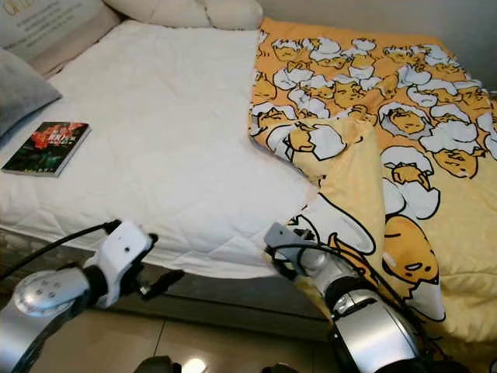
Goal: Clean up the room
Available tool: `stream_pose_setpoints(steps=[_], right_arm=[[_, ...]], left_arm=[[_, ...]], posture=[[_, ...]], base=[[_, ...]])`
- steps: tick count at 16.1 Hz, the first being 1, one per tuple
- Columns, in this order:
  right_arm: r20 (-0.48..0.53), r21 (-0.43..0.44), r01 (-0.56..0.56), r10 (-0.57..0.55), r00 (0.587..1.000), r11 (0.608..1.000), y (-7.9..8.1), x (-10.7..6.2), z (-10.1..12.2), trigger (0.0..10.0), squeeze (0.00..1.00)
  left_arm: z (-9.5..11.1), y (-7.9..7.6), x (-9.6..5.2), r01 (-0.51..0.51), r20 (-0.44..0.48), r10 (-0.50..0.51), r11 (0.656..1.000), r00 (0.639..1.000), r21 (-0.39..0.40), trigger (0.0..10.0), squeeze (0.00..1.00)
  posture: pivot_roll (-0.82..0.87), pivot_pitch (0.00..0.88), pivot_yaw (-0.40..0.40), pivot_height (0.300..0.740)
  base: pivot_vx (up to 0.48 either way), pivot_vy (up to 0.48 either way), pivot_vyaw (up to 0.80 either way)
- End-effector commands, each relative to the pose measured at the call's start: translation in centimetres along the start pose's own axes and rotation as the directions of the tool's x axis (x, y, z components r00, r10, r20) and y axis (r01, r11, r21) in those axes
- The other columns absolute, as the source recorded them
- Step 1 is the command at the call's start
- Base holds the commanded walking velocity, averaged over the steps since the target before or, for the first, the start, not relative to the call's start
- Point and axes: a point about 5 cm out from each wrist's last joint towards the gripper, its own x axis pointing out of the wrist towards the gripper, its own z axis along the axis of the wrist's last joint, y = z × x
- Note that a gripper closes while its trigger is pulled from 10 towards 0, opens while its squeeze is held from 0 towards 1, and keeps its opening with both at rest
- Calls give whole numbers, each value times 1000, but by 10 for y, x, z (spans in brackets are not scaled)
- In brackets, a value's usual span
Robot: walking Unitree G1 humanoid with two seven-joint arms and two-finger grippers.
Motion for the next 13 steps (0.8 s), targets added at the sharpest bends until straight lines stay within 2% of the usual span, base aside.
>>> stream_pose_setpoints(steps=[1, 2, 3, 4, 5, 6, 8, 9, 11, 12, 13], right_arm=[[64, 107, 21, -28, 998, 994, -5, -2, 3, 0, 0], [105, 179, 22, -41, 994, 984, -7, -2, 7, 0, 0], [254, 428, -20, -99, 962, 903, -16, -6, 17, 0, 0], [292, 480, -34, -123, 948, 877, -18, -8, 18, 0, 0], [351, 587, -44, -206, 913, 808, -22, -13, 16, 0, 0], [378, 643, -50, -260, 889, 764, -22, -17, 14, 0, 0], [411, 731, -87, -335, 848, 677, -18, -25, 11, 0, 0], [421, 779, -114, -378, 825, 617, -12, -31, 8, 0, 0], [421, 828, -143, -433, 797, 542, -1, -45, 2, 0, 0], [420, 831, -145, -436, 796, 537, 0, -46, 2, 0, 0], [415, 837, -133, -458, 786, 530, 7, -55, 1, 0, 0]], left_arm=[[2, 2, 6, -13, 9, 13, 1000, 1000, 17, 10000, 188], [3, 4, 9, -22, 20, 21, 1000, 1000, 15, 10000, 180], [6, 8, 18, -55, 50, 56, 998, 997, -25, 10000, 125], [6, 9, 20, -66, 61, 69, 997, 996, -49, 10000, 90], [3, 11, 24, -89, 74, 102, 983, 992, -160, 10000, 0], [0, 11, 26, -94, 75, 112, 974, 991, -208, 10000, 0], [0, 10, 30, -91, 79, 109, 975, 991, -202, 10000, 0], [0, 10, 35, -85, 73, 99, 982, 992, -170, 10000, 0], [7, 18, 43, -107, 84, 118, 986, 990, -126, 10000, 0], [7, 19, 44, -111, 86, 123, 985, 989, -130, 10000, 0], [6, 25, 43, -141, 85, 153, 981, 985, -130, 10000, 0]], posture=[[211, 0, -40, 740], [203, 0, -41, 740], [182, 0, -42, 740], [174, 0, -42, 740], [141, 0, -35, 740], [125, 0, -29, 740], [104, 0, -16, 740], [93, 0, -7, 740], [88, 0, -1, 740], [84, 0, 6, 740], [82, 0, 8, 740]], base=[[0, 0, 0], [0, 0, 0], [0, 0, 0], [0, 0, 0], [0, 0, 0], [0, 0, 0], [0, 0, 0], [0, 0, 0], [0, 0, 0], [0, 0, 0], [0, 0, 0]])
